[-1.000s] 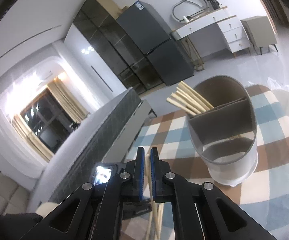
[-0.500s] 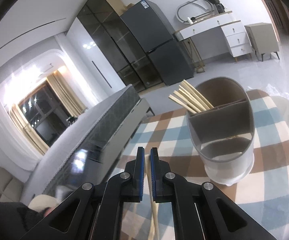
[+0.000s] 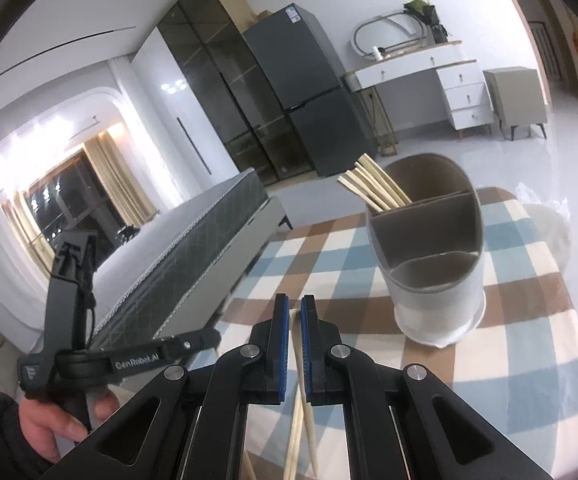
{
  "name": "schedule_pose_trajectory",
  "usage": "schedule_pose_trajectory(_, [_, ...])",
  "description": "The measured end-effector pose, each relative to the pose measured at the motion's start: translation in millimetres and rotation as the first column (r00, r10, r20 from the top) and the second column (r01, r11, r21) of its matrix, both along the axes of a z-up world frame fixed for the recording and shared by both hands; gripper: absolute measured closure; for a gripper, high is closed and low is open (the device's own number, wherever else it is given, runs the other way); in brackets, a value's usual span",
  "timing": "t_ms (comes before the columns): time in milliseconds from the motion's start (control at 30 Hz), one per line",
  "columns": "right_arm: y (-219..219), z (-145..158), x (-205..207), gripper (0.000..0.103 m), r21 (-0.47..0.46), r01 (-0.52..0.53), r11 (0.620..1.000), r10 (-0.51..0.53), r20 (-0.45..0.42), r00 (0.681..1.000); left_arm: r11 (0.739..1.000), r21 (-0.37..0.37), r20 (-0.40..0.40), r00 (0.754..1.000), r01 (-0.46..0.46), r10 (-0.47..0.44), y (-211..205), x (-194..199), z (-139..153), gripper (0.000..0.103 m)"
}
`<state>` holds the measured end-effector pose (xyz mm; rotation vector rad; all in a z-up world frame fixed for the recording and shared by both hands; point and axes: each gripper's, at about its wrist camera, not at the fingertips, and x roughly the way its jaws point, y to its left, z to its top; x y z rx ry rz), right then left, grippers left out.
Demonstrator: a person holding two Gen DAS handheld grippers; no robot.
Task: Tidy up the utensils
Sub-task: 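Lift both held chopsticks and carry them over the utensil holder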
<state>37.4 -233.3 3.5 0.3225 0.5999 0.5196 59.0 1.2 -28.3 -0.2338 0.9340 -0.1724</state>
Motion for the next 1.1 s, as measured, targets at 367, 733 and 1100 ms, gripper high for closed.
schedule_pose_trajectory(367, [2.2,7.4,-21.8,0.098,-0.038,0.041,0.998,-0.040,0.018,0.999,0.996,-0.020,0.027,0.996,0.084,-0.083,-10.2,-11.0,20.9,0.101])
schedule_pose_trajectory(733, [-14.2,19.2,-30.6,0.098,-0.022,0.093,0.995,-0.093,0.024,0.995,0.988,-0.074,0.044,0.990,0.136,-0.133,-19.5,-11.7,44.2,0.101])
schedule_pose_trajectory(1100, [-33.8,46.9,-15.5,0.098,-0.056,0.128,0.990,-0.123,0.083,0.989,0.972,-0.118,0.105,0.976,0.203,-0.191,-44.3,7.4,78.4,0.101])
